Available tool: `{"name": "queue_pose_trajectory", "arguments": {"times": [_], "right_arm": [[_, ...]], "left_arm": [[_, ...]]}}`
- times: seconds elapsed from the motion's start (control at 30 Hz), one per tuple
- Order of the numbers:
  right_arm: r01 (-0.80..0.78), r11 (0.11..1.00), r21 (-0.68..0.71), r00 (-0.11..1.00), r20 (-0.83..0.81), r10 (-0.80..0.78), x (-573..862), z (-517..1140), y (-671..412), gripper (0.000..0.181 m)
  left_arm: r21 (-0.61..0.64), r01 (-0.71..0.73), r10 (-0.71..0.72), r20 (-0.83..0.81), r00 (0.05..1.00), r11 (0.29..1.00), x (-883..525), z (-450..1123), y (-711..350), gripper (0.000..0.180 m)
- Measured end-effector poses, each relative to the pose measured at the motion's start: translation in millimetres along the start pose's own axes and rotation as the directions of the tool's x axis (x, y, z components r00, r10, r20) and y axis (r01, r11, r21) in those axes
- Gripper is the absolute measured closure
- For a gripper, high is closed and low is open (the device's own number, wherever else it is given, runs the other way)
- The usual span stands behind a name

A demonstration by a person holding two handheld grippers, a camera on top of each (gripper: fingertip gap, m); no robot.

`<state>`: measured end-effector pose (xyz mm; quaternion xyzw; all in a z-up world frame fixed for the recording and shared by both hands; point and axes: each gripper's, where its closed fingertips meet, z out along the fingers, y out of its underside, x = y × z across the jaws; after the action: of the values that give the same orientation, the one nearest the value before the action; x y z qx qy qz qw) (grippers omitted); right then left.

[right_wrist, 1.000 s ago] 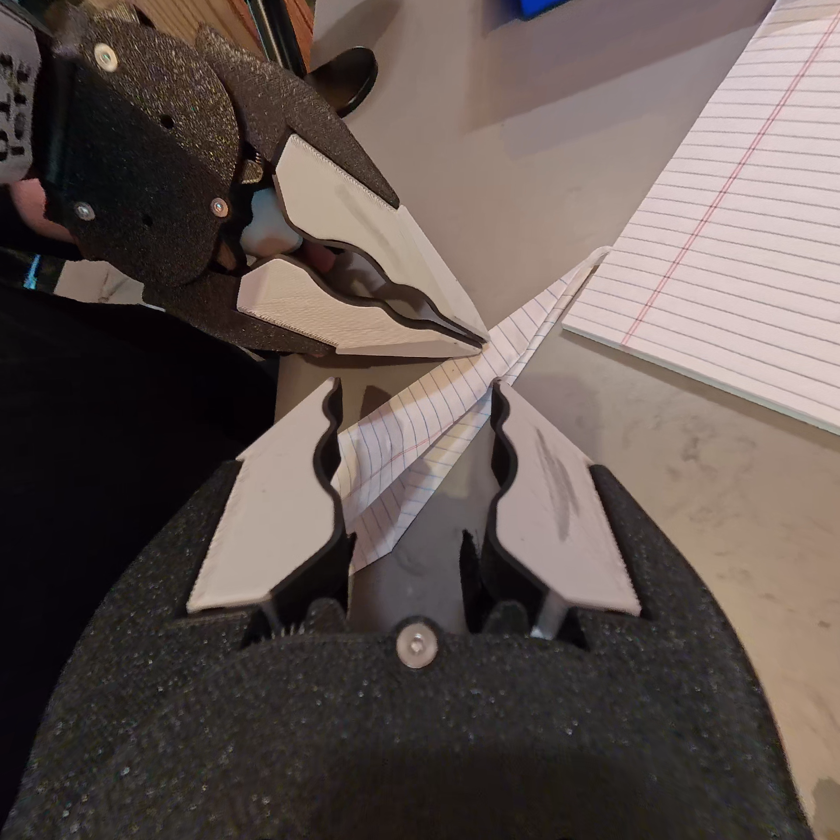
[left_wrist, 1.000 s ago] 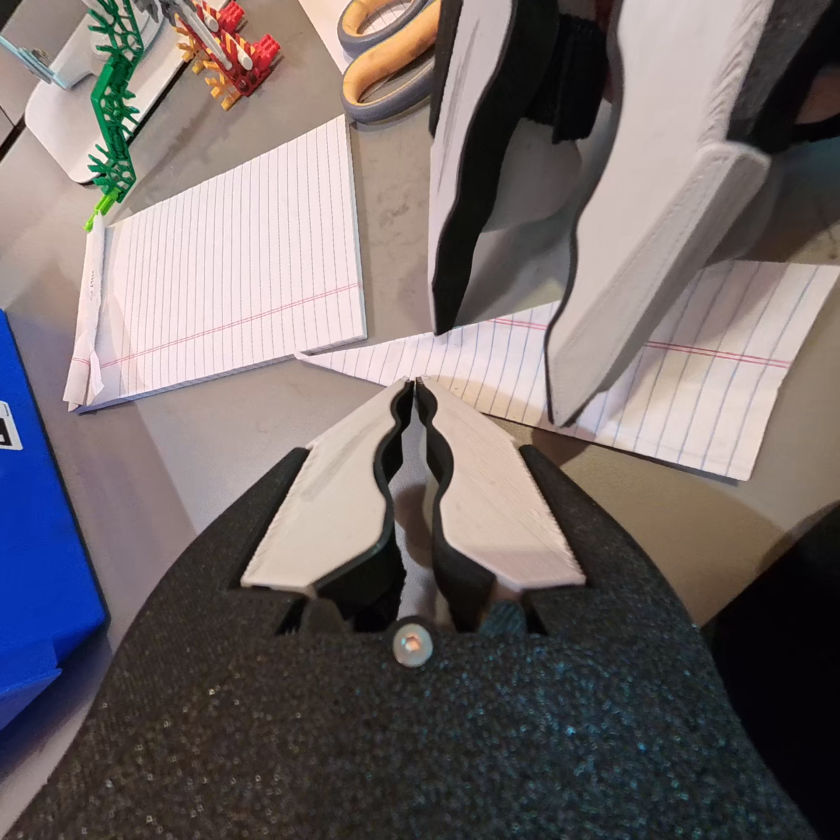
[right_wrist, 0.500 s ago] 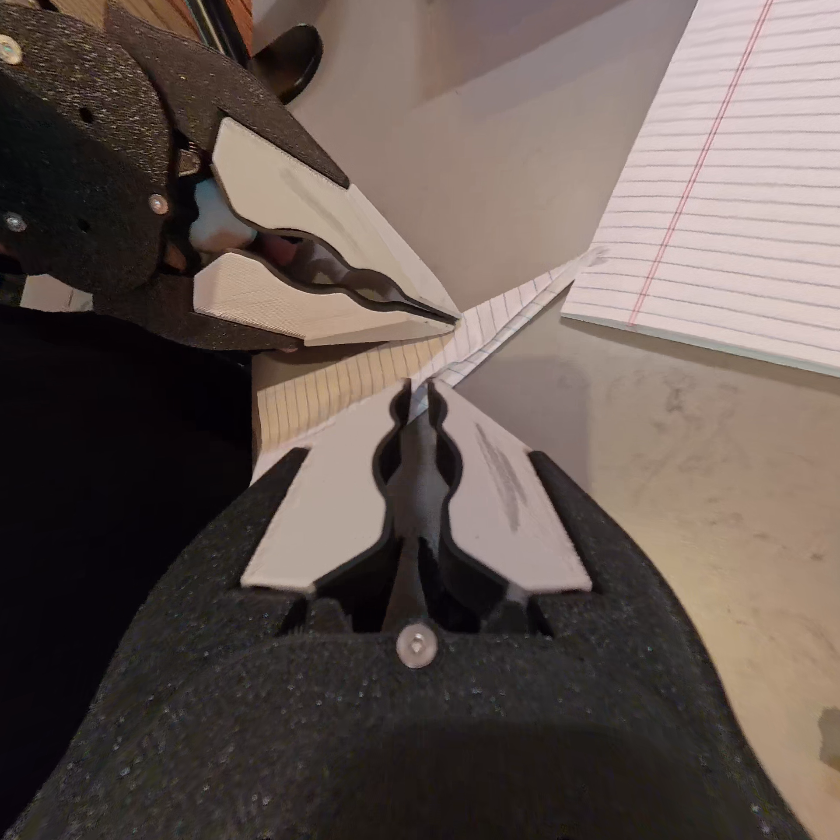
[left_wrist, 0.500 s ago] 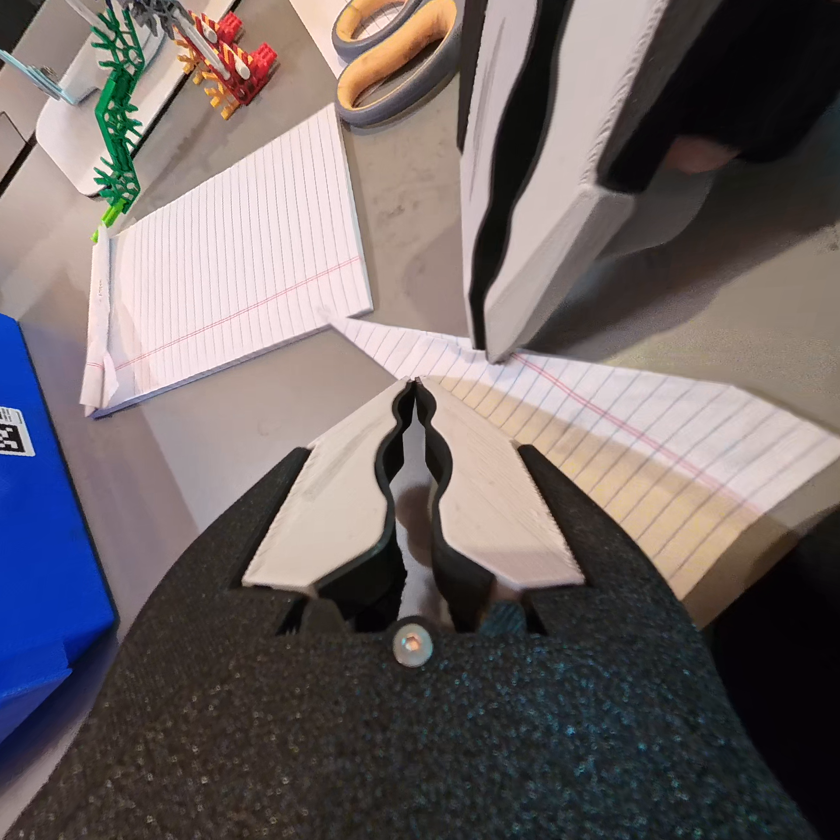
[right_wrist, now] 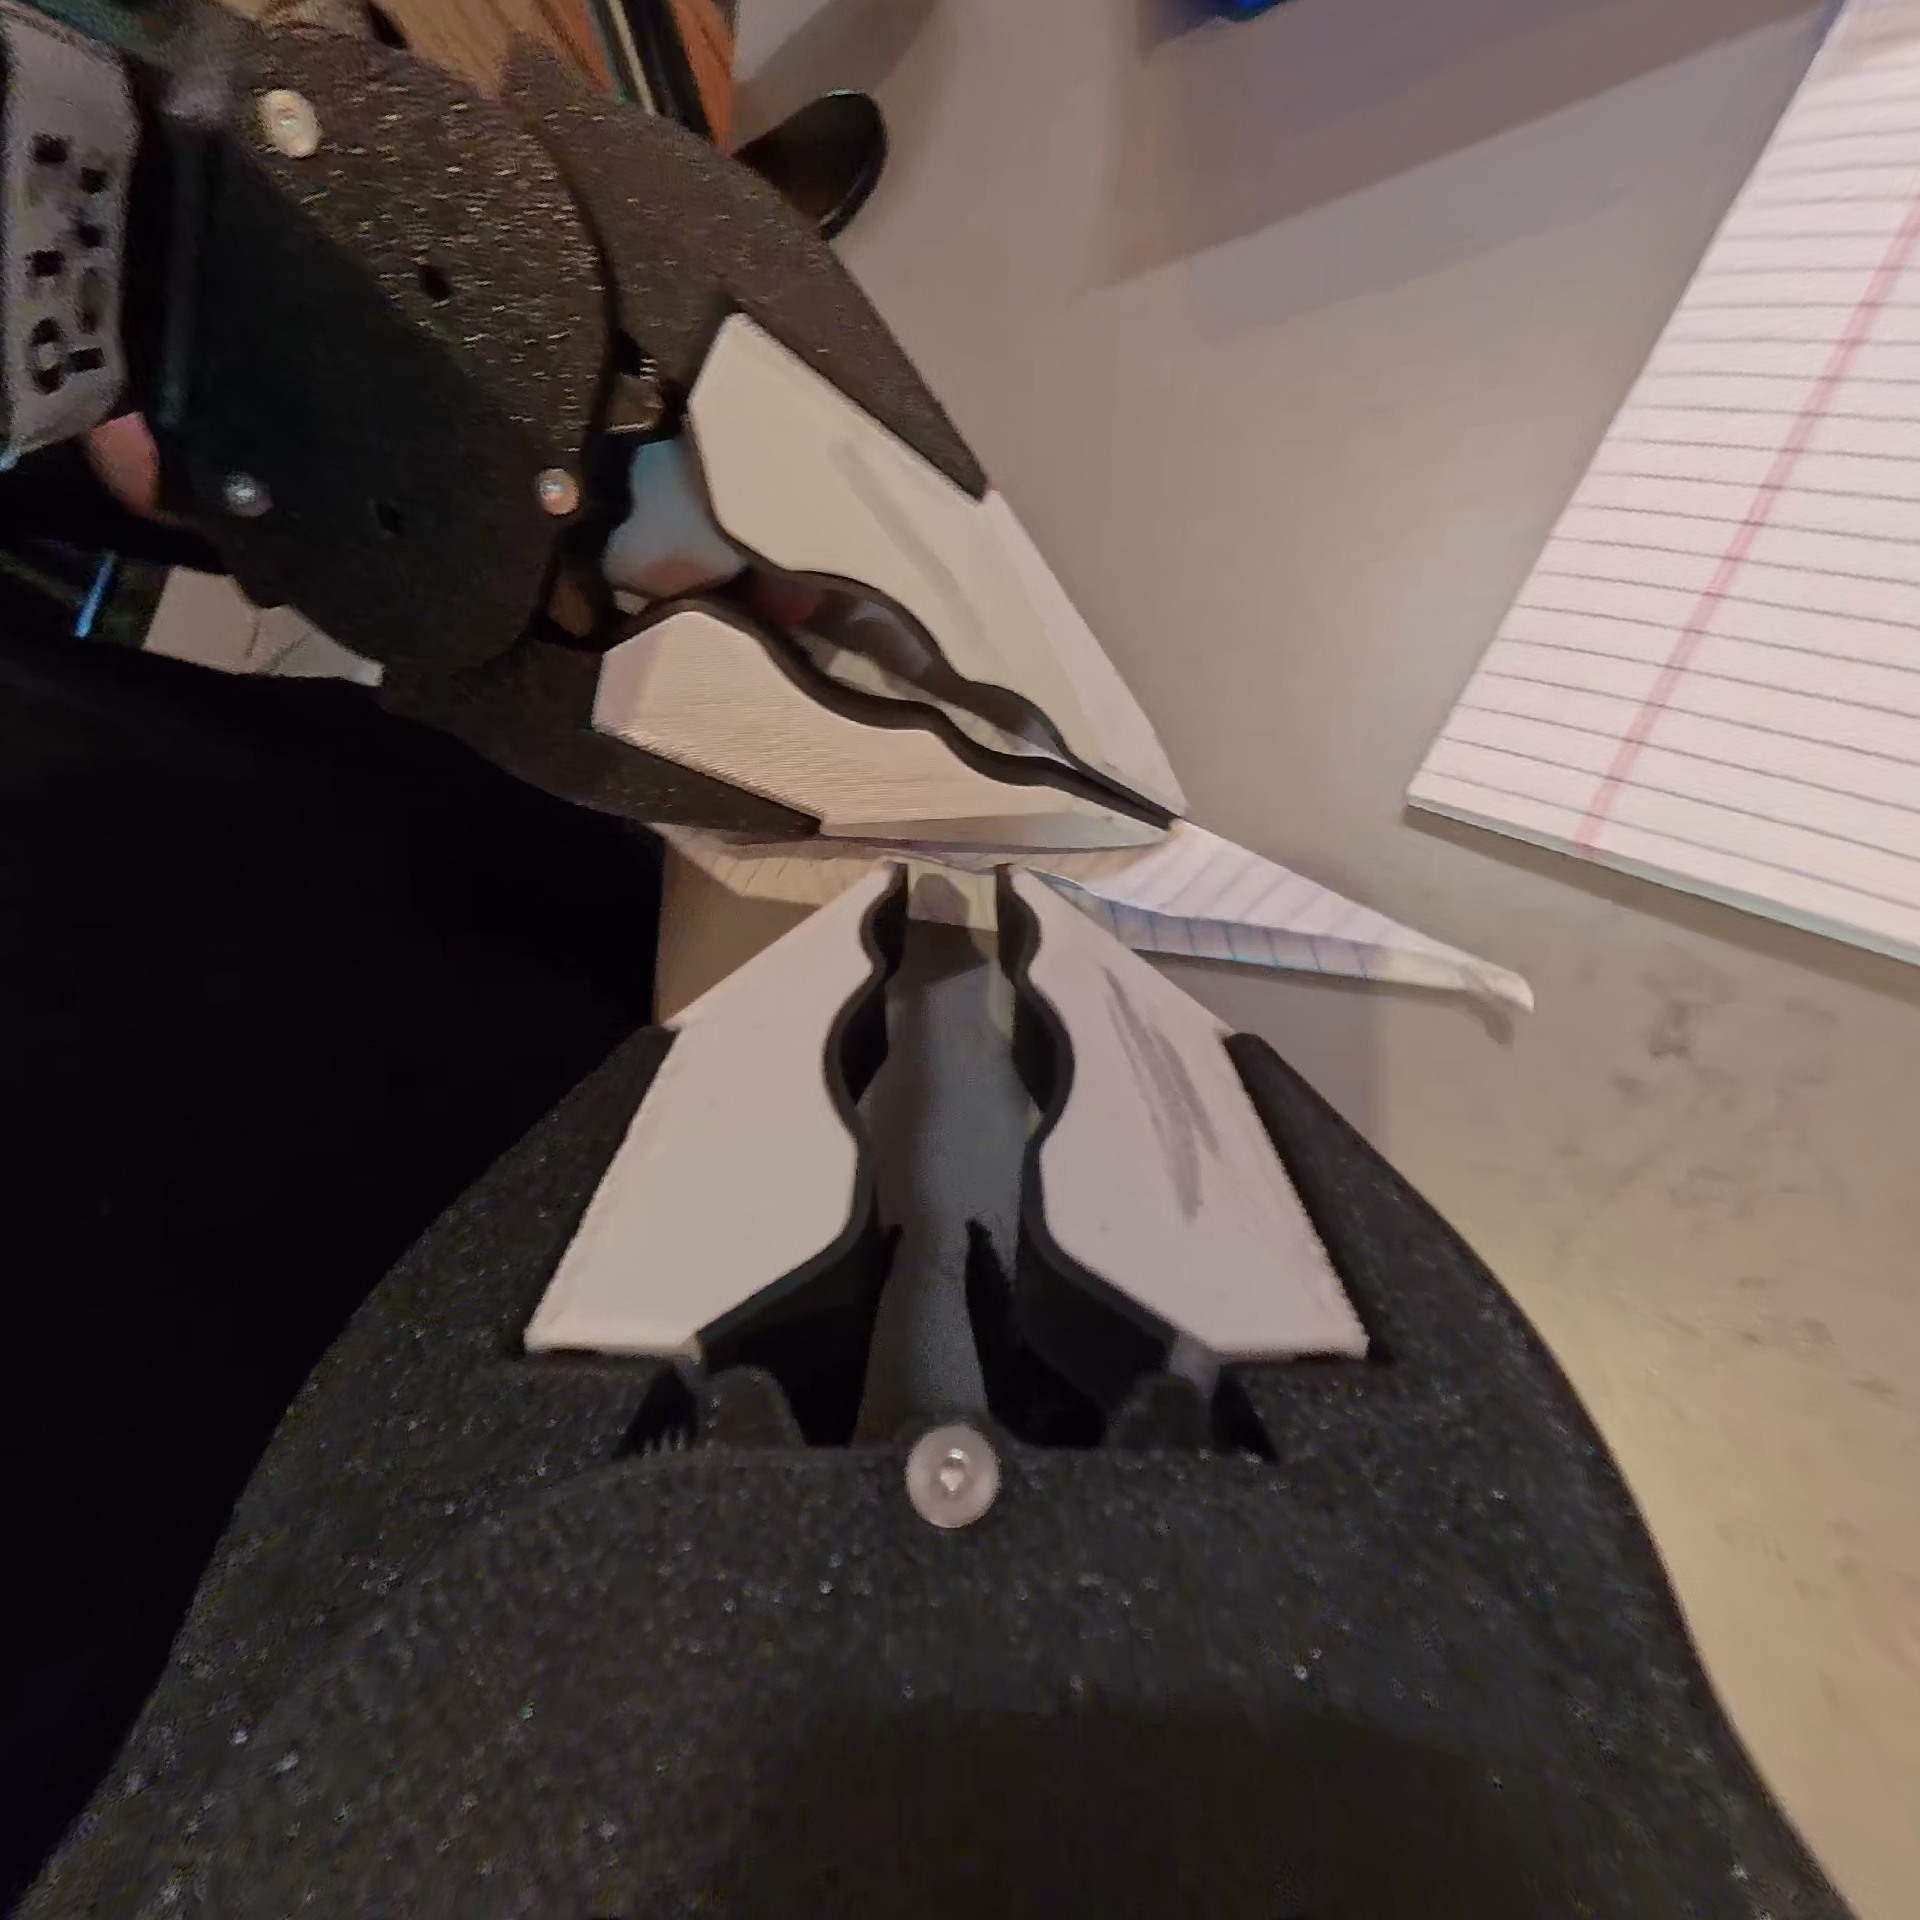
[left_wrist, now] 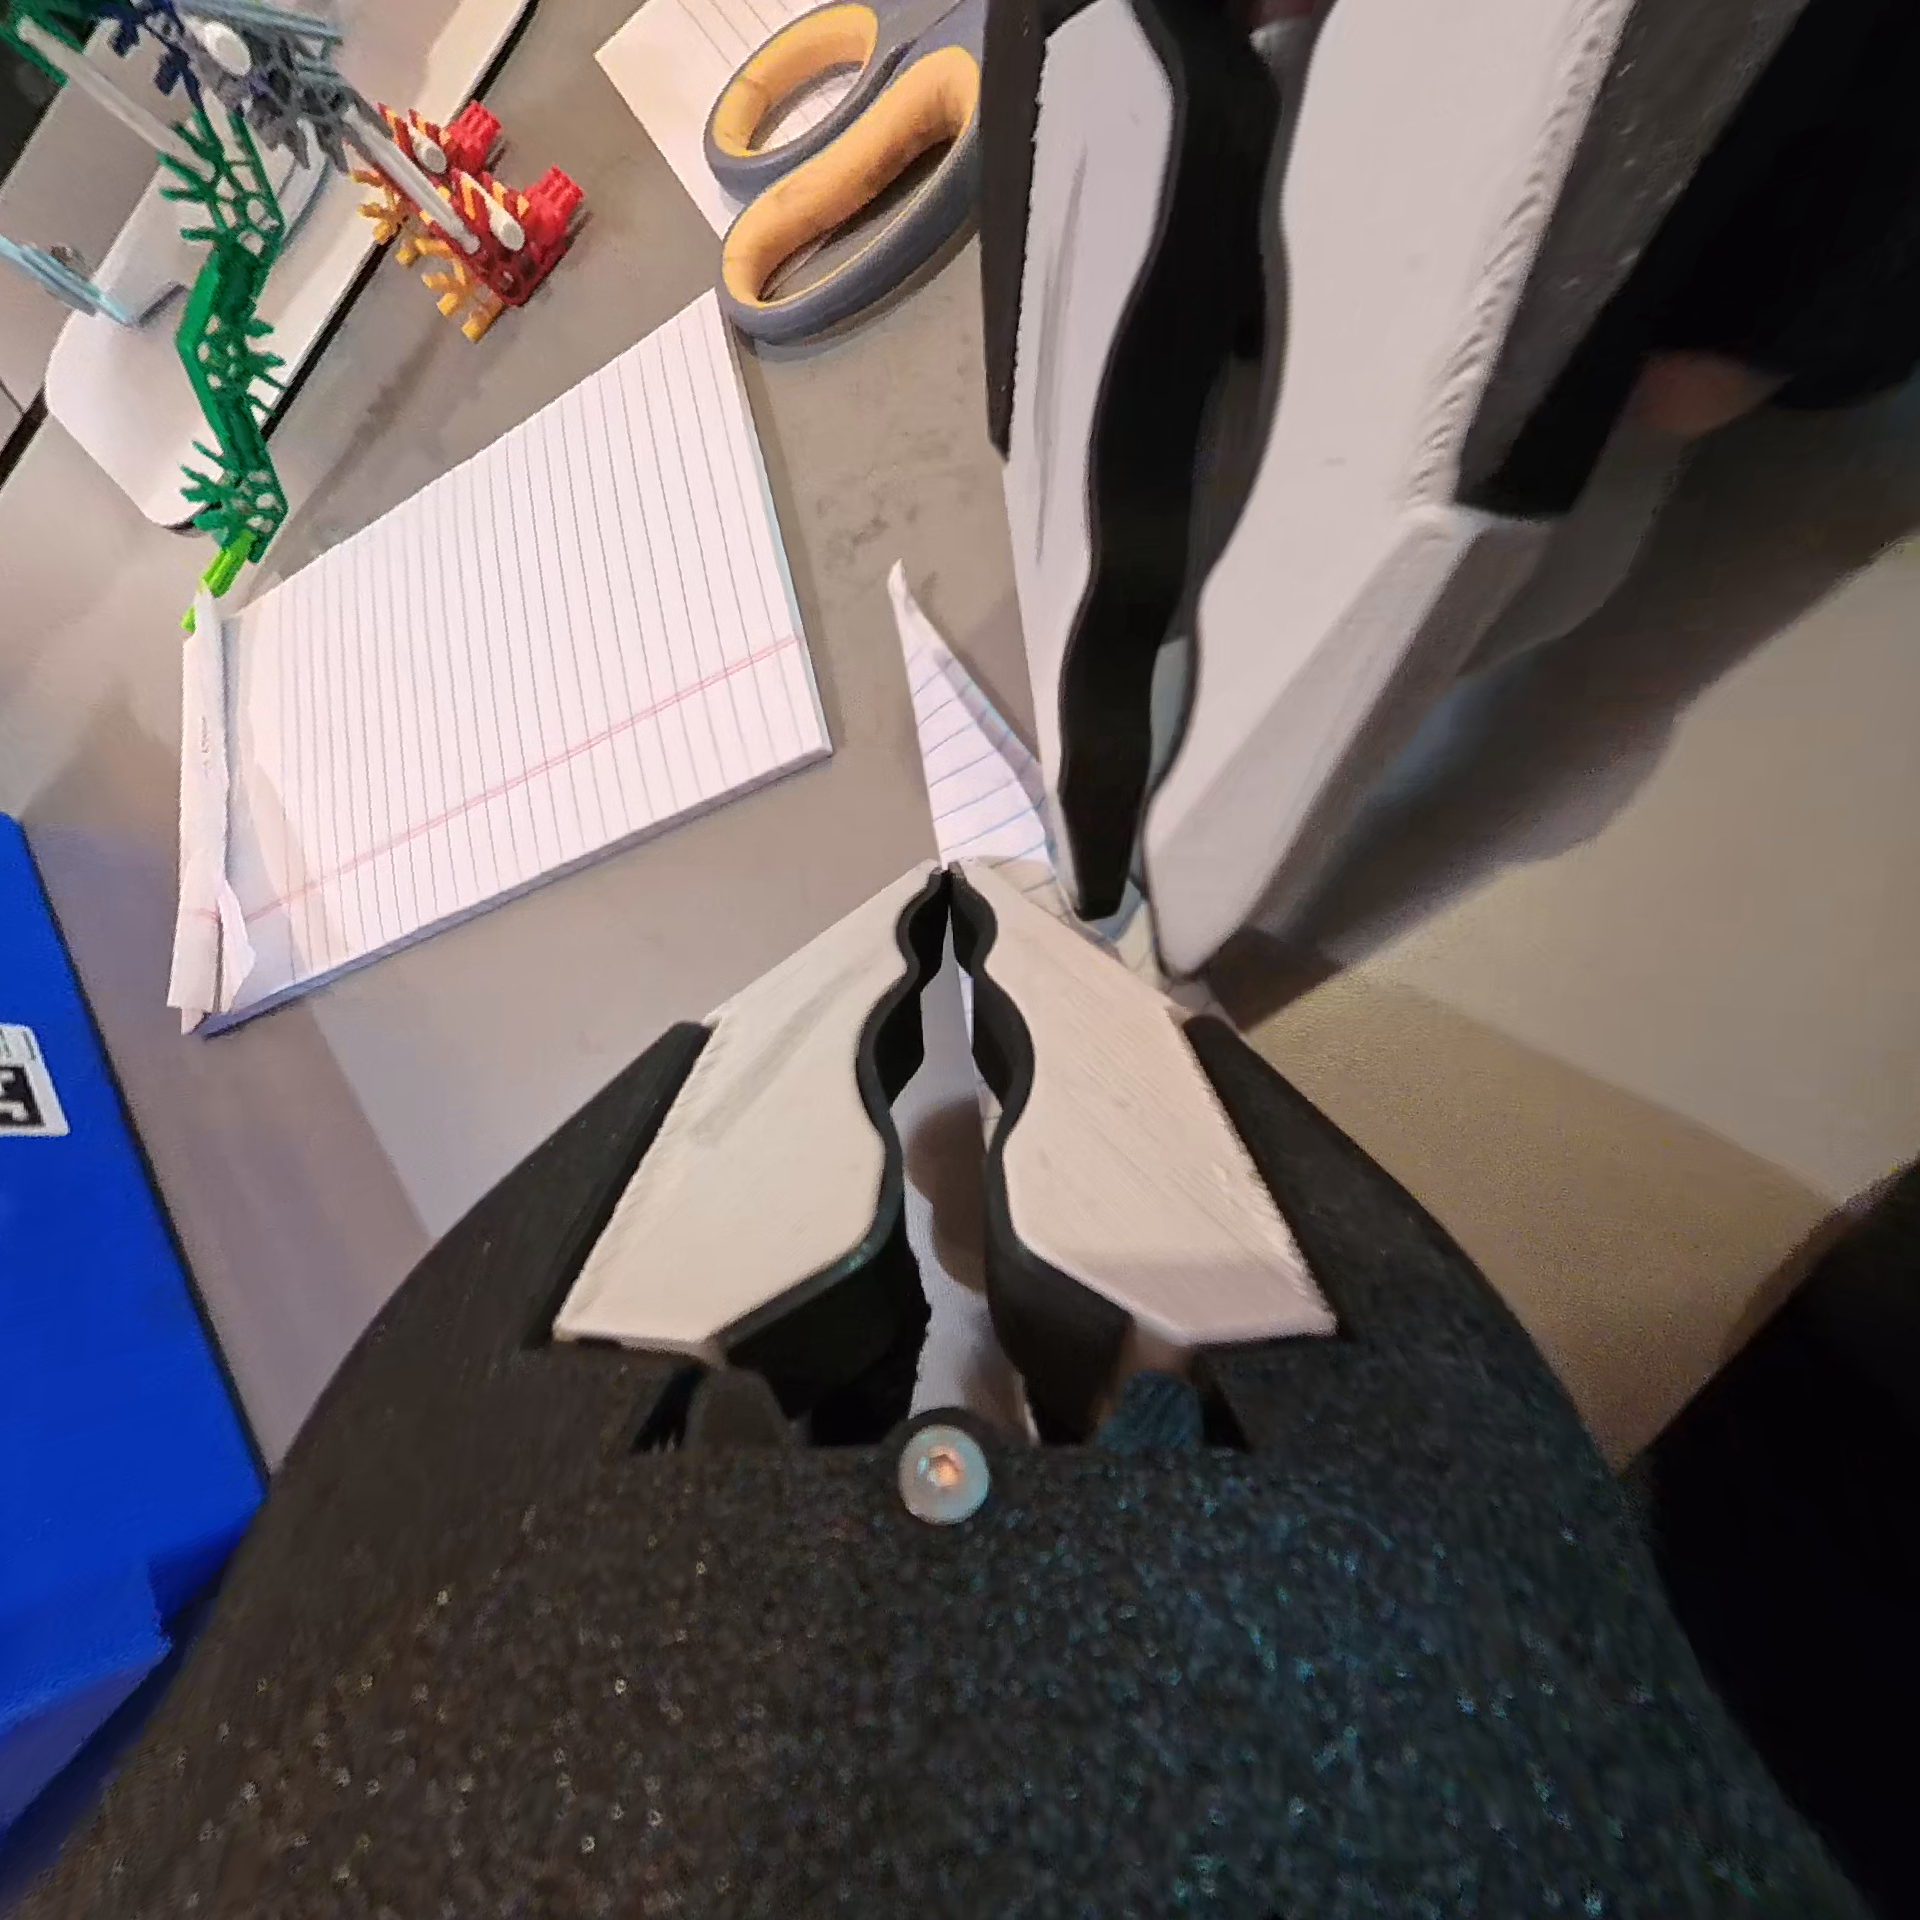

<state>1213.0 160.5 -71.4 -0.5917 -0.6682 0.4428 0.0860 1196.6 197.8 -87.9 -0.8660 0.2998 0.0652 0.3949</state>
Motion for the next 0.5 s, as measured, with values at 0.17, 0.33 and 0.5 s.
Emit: {"name": "queue_pose_trajectory", "arguments": {"times": [0.17,0.33,0.5], "right_arm": [[0.231,0.973,0.008,0.972,-0.054,-0.230,7.5,-20.5,-3.4,0.161],[0.495,0.854,-0.161,0.854,-0.093,-0.513,23.5,-24.7,9.6,0.156],[0.542,0.819,-0.188,0.819,-0.101,-0.565,34.6,-18.0,16.7,0.164]], "left_arm": [[0.046,-0.093,0.095,-0.061,0.994,0.995,4.6,2.9,-5.6,0.180],[0.091,-0.150,0.162,-0.135,0.978,0.984,10.7,4.9,-10.8,0.180],[0.121,-0.174,0.196,-0.201,0.960,0.977,12.9,4.9,-11.9,0.180]]}}
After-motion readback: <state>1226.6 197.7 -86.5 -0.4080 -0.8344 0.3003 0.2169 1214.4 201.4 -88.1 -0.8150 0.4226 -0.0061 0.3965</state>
